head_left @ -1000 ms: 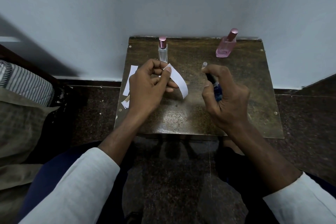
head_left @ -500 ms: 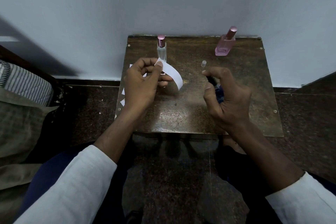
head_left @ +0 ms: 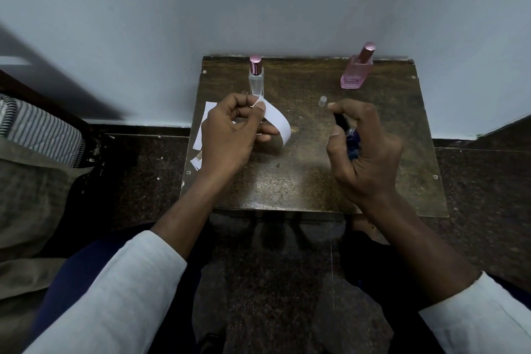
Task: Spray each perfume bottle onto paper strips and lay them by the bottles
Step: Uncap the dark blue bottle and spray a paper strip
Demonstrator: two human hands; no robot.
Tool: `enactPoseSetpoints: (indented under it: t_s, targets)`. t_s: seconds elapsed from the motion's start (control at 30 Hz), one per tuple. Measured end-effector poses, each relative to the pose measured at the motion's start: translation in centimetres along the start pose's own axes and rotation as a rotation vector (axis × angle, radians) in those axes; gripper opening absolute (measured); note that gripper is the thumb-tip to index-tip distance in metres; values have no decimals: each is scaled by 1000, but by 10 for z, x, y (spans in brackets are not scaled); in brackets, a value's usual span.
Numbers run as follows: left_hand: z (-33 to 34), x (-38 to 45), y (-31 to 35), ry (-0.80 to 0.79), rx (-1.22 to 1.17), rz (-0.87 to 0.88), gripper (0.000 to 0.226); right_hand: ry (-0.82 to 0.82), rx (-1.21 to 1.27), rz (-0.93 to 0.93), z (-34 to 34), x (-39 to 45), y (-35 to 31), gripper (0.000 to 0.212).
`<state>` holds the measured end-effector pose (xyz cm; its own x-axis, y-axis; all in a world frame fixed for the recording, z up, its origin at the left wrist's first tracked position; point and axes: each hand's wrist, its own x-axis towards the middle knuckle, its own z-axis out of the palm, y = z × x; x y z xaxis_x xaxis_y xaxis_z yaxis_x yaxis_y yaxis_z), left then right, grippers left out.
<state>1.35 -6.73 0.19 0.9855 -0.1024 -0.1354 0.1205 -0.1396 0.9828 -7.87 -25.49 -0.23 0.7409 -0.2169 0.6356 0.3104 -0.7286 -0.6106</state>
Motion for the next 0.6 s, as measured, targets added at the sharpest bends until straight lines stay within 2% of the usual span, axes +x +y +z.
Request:
enactPoseSetpoints:
  t_s: [0.17, 0.27, 0.43, 0.6]
  targets:
    - [3, -2, -2, -50, 13, -1, 17, -26, 18, 16, 2, 3, -2, 30]
    - [4, -4, -2, -107, 18, -5, 13, -94, 73, 166, 5, 8, -2, 37]
    - [4, -3, -1, -169, 64, -16, 14, -207, 202, 312, 10, 14, 3, 26]
    - [2, -1, -4, -214, 82, -13, 13, -216, 259, 388, 13, 14, 6, 18]
